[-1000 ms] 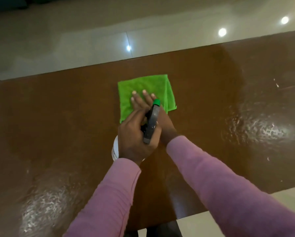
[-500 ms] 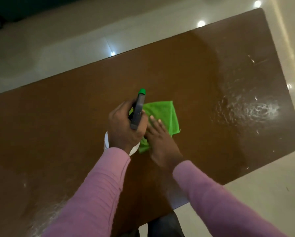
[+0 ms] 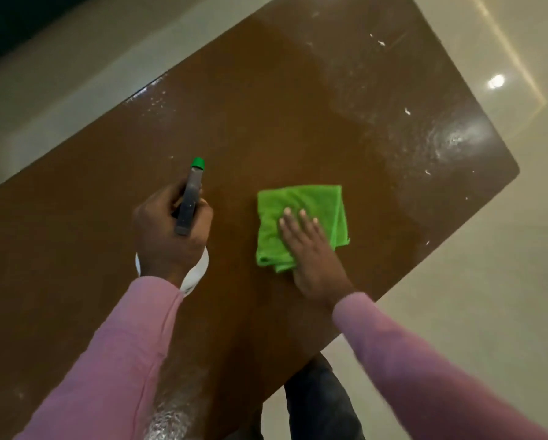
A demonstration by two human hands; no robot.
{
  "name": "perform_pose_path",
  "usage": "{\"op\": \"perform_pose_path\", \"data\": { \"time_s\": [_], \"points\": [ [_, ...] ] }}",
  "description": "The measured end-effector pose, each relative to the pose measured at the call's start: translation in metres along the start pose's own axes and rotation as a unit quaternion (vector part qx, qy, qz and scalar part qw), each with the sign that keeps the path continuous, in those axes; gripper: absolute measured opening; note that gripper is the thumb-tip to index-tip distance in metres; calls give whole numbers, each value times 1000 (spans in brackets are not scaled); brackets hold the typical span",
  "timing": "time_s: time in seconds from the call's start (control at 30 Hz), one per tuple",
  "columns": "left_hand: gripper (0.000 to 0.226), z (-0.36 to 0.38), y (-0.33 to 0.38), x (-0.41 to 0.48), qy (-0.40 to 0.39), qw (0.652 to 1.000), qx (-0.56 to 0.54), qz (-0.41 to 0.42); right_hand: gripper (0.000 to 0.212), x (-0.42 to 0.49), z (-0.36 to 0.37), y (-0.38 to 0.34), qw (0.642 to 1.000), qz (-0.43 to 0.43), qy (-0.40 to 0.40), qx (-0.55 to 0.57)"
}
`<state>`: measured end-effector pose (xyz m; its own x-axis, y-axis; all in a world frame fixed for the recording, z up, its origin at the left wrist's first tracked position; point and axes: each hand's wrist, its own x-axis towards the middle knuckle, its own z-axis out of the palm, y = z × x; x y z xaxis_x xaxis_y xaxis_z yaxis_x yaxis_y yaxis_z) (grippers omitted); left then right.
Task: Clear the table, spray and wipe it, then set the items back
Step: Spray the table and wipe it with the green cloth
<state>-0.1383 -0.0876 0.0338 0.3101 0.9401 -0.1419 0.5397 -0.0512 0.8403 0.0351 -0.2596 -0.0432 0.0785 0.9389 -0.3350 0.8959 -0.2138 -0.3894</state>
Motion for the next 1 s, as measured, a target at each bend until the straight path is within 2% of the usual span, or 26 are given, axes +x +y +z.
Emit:
{"op": "perform_pose_path", "data": {
  "time_s": [0.07, 0.13, 0.27, 0.33, 0.43, 0.5, 0.57, 0.6, 0.67, 0.73, 0.83, 0.9, 0.97, 1.0],
  "points": [
    [22, 1, 5, 1, -22, 1000, 16, 9, 86, -40, 16, -9, 996, -74, -43, -33],
    [19, 5, 8, -1, -45, 998, 29, 15, 94, -53, 5, 27, 996, -73, -37, -26],
    [19, 15, 12, -10, -95, 992, 66, 53, 87, -51, -48, 128, 989, 149, 5, 12],
    [16, 25, 16, -16, -127, 986, 85, 69, 82, -49, -55, 136, 983, 180, 27, 38],
    [12, 40, 29, -24, -140, 985, 87, 56, 82, -72, -18, 86, 991, 126, 26, 43],
    [9, 57, 46, -31, -170, 981, 79, 45, 82, -104, 11, 50, 999, 27, -22, 16],
    [10, 81, 69, -39, -218, 971, 81, 55, 79, -128, 19, 49, 997, -38, -65, -13],
    [10, 95, 82, -44, -244, 964, 89, 64, 78, -131, 15, 65, 997, -45, -62, -13],
    [8, 124, 106, -53, -295, 946, 109, 75, 75, -125, -4, 105, 999, 1, -36, 4],
    [7, 152, 127, -60, -340, 929, 122, 80, 70, -115, -26, 150, 995, 102, 3, 18],
    [8, 191, 152, -66, -364, 919, 124, 88, 78, -105, -45, 179, 979, 195, 48, 29],
    [10, 213, 162, -65, -353, 919, 147, 93, 81, -104, -39, 159, 983, 171, 49, 50],
    [12, 234, 171, -65, -353, 911, 192, 92, 74, -118, -24, 130, 992, 98, 24, 81],
    [14, 244, 175, -66, -363, 904, 208, 92, 70, -128, -17, 118, 997, 51, -4, 57]
  ]
}}
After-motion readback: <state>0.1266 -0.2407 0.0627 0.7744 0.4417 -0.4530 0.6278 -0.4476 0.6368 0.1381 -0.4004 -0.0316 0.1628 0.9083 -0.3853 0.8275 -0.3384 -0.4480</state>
